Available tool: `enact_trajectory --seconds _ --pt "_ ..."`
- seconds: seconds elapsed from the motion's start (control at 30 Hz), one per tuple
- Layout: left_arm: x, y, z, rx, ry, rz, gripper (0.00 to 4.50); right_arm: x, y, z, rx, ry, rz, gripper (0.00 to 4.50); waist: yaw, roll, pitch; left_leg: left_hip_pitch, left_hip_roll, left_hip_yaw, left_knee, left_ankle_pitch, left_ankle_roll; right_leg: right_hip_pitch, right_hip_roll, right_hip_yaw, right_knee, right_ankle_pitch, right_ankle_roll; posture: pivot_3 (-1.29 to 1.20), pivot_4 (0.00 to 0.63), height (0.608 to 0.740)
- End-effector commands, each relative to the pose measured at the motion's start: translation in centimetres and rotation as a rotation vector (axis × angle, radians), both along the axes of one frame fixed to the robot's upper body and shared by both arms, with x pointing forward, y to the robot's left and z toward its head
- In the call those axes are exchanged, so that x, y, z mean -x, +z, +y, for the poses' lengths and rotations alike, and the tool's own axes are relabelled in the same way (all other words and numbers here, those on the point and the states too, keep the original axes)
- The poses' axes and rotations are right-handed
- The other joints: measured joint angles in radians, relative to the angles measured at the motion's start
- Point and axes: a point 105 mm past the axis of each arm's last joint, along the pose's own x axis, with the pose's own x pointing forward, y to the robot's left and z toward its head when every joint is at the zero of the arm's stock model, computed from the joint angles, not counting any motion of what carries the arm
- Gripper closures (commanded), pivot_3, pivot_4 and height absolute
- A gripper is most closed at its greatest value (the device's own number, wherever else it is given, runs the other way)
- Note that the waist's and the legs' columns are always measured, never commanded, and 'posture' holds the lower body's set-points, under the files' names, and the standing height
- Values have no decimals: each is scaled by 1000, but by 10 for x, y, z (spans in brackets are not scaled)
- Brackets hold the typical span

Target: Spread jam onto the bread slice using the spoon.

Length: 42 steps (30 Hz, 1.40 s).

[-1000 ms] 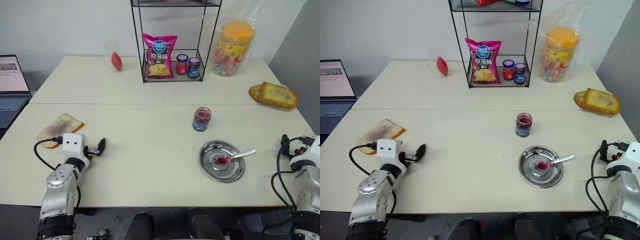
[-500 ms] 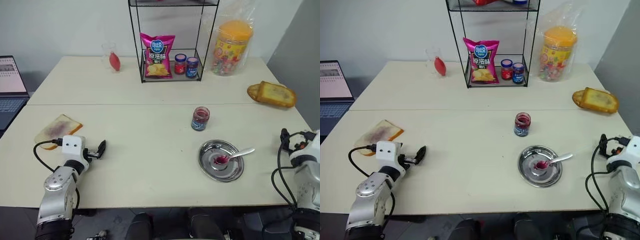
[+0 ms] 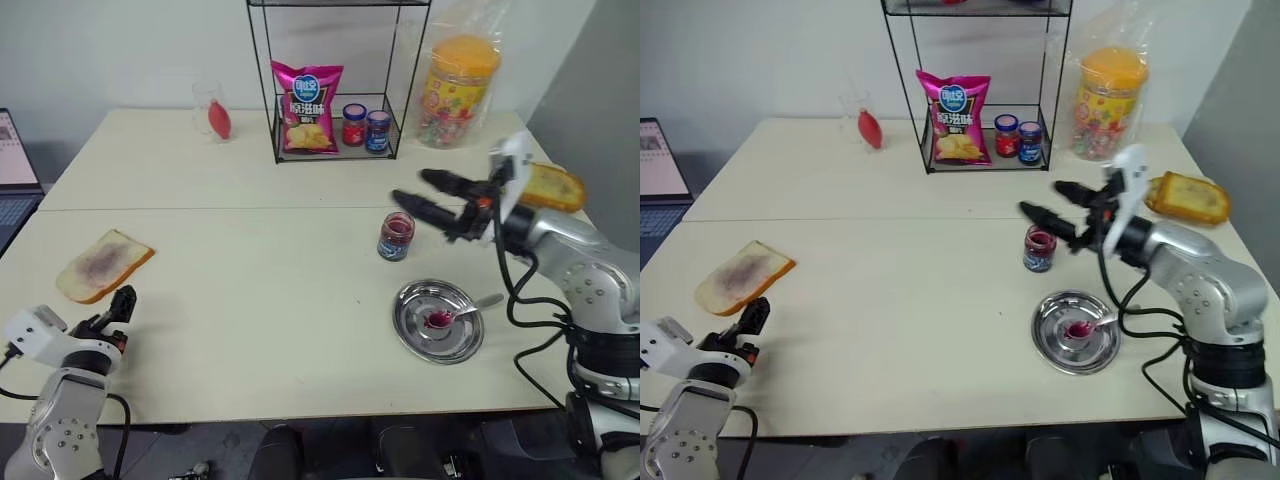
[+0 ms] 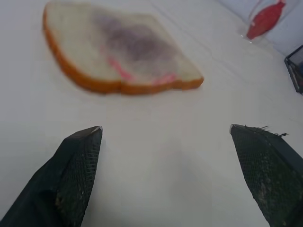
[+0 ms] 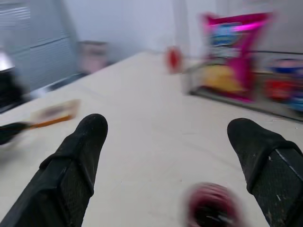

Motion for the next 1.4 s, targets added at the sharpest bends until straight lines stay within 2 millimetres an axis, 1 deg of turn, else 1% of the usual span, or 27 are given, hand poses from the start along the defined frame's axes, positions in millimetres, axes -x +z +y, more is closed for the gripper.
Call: enact_trajectory --seconds 0.03,0.17,0.23,0.27,0.33,0.4,0.43,0.47,0.5,0.53,0.57,0.6,0.63,0.73,0.77,0.87,1.0,1.07,1.17,1.23,1.3,1.4 --pt "9 7 13 33 76 -13 0 20 -5 26 38 197 16 50 11 -1 0 0 0 -1 0 0 0 1 0 -1 -1 0 0 0 150 740" --pt "5 2 32 114 151 0 0 23 -17 47 55 270 27 50 20 -1 0 0 -1 -1 0 0 0 1 -1 0 -1 0 0 0 150 740" --pt "0 0 40 154 189 -1 0 21 -20 50 52 262 28 50 20 0 0 1 -1 -1 1 0 0 1 0 -1 0 0 0 0 150 740" --pt "-5 1 42 162 187 0 0 18 -20 50 47 251 29 50 20 0 0 1 -1 -1 1 0 0 1 0 0 1 0 0 0 150 740" --pt "-14 3 46 101 170 39 0 15 -21 49 43 232 24 50 20 0 0 2 -1 -1 1 0 0 1 0 -1 1 0 0 0 150 740" --pt "-18 13 53 -82 151 99 0 13 -21 47 39 220 25 50 18 0 0 2 -1 -1 1 0 0 1 0 -1 1 0 0 0 150 740" --pt "-18 25 60 -324 121 168 0 13 -22 46 40 211 25 50 18 0 0 1 -1 -1 0 0 0 0 0 -1 1 0 0 0 150 740" --pt "-20 33 61 -498 85 215 0 12 -22 45 41 205 25 50 17 0 0 1 -1 -1 0 0 -1 0 0 -1 1 0 -1 0 150 740" --pt "-22 44 62 -643 48 225 0 11 -23 44 39 199 27 50 11 -4 0 1 -1 0 0 0 -1 0 0 0 1 0 -1 0 150 740" --pt "-25 56 66 -756 23 223 0 11 -25 43 41 192 27 50 11 -5 0 1 0 0 -1 -1 -3 -2 1 0 1 -1 -3 0 150 740" --pt "-26 63 69 -804 14 213 0 12 -26 43 41 188 26 50 13 -5 0 1 0 0 -2 -2 -4 -3 0 0 1 -2 -6 0 150 740" --pt "-27 67 73 -807 9 200 0 12 -26 43 38 185 27 50 15 -5 0 0 1 0 -2 -2 -5 -4 0 -1 2 -1 -11 0 150 740" --pt "-30 68 75 -816 -7 201 0 12 -27 43 31 181 30 50 18 -4 1 0 1 1 -3 -3 -6 -5 0 -1 2 -2 -12 0 150 740" --pt "-37 69 82 -844 -31 220 0 13 -27 44 24 170 29 50 21 -2 2 0 1 2 -4 -4 -7 -6 -1 -1 3 -4 -12 0 150 740" --pt "-41 68 85 -826 -31 229 0 12 -27 44 21 166 28 50 20 -2 2 0 1 2 -5 -4 -7 -6 -1 -1 3 -5 -11 0 150 740" --pt "-51 55 86 -714 -80 269 0 12 -25 44 10 159 28 50 20 -3 2 -1 0 2 -5 -5 -8 -7 -2 -2 3 -5 -10 0 150 740" --pt "-58 56 97 -561 -22 251 0 11 -22 42 6 138 22 50 20 -4 1 -7 0 0 -3 -5 -8 -11 -2 -3 4 -4 -10 0 150 740" --pt "-60 53 94 -528 -54 254 0 10 -21 39 7 124 20 50 19 -4 1 -13 0 -3 0 -5 -8 -15 -2 -5 5 -4 -9 0 150 740" --pt "-61 45 88 -552 -114 278 0 10 -20 38 2 111 23 50 16 -4 1 -14 0 -4 0 -5 -8 -15 -3 -6 5 -4 -9 0 150 740" --pt "-61 40 81 -604 -168 306 0 11 -19 37 -1 106 24 50 16 -4 1 -14 1 -6 0 -5 -9 -15 -5 -7 5 -4 -9 0 150 740" --pt "-63 34 75 -601 -209 320 0 12 -18 37 -3 103 25 50 19 -4 1 -14 0 -6 -1 -5 -9 -15 -6 -8 5 -4 -9 0 150 740" --pt "-62 25 79 -603 -200 385 0 12 -16 37 -5 97 23 50 20 -4 1 -14 0 -8 0 -5 -9 -15 -7 -10 6 -4 -9 0 150 740"
